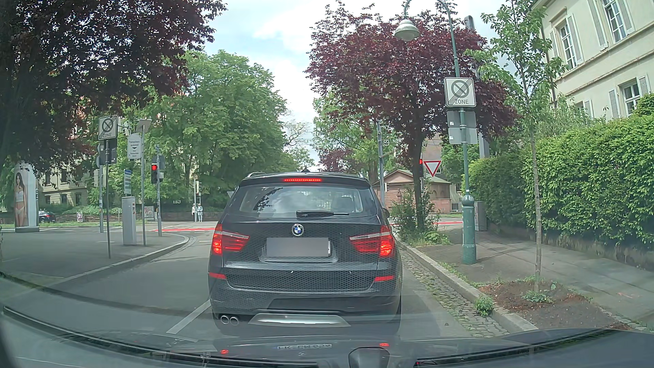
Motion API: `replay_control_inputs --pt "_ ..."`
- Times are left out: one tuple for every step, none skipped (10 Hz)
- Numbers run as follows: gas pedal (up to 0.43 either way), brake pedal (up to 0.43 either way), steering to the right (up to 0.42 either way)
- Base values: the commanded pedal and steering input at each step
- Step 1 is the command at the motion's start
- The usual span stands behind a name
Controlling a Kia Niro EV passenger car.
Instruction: Follow the waypoints while adhering to traffic rules and regulations
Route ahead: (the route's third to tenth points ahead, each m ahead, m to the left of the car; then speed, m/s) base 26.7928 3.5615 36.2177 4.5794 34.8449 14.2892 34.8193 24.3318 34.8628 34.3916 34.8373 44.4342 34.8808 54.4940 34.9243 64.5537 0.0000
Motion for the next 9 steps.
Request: replay_control_inputs --pt "0.0 0.268 0.002" --pt "0.0 0.274 0.002" --pt "0.0 0.268 0.002" --pt "0.0 0.268 0.002" --pt "0.0 0.274 0.002" --pt "0.0 0.268 0.002" --pt "0.0 0.268 0.002" --pt "0.0 0.268 0.002" --pt "0.0 0.274 0.002"
